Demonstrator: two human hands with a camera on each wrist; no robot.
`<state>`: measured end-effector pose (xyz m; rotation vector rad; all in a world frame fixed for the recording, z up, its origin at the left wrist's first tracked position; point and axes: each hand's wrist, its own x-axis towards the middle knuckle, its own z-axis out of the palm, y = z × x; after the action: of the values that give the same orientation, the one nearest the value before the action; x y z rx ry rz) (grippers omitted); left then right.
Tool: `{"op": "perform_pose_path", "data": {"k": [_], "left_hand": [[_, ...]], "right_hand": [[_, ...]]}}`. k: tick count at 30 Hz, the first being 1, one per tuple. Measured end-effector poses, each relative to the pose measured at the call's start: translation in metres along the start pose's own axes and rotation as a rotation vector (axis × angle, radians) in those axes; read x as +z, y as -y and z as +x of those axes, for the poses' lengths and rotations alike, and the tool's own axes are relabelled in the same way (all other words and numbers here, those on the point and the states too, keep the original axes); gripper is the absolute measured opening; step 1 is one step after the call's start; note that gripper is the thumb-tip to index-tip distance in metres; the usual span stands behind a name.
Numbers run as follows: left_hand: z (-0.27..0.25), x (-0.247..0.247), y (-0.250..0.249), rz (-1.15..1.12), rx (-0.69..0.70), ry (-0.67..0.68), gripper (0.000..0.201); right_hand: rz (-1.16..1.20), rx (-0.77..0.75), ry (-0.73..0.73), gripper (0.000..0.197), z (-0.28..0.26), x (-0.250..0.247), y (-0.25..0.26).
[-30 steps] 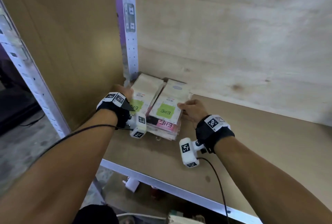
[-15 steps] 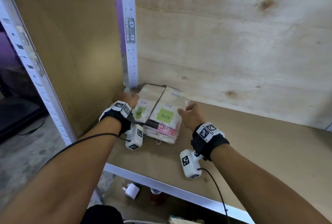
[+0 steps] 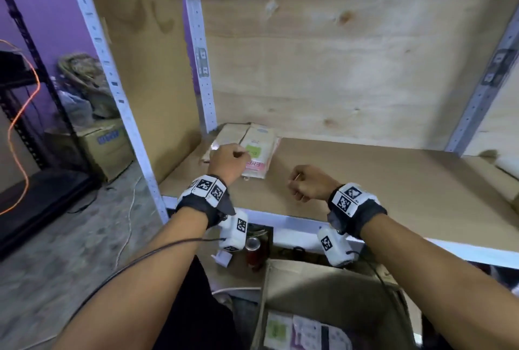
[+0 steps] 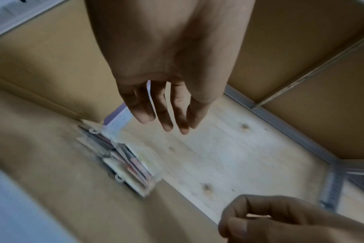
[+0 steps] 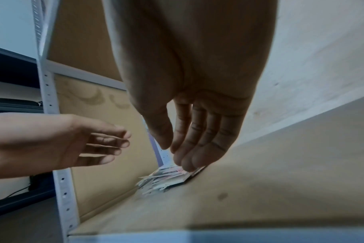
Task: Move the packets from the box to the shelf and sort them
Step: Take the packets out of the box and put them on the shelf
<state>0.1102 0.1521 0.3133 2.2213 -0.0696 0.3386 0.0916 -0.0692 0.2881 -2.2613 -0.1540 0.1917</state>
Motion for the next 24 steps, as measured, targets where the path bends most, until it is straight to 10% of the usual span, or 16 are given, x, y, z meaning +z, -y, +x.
{"op": "perform_pose_path", "data": {"k": [11, 24], "left_hand": [[-0.141, 0.072, -0.001, 0.067, -0.023, 0.365, 0.016], [-0.189, 0.191, 0.067, 0.218, -0.169, 0.789, 0.020]], "right_hand": [[-0.115, 0.105, 0.114, 0.011, -0.129, 0.011, -0.065], [-0.223, 0.408, 0.324, 0.019, -0.129, 0.096, -0.202]]}}
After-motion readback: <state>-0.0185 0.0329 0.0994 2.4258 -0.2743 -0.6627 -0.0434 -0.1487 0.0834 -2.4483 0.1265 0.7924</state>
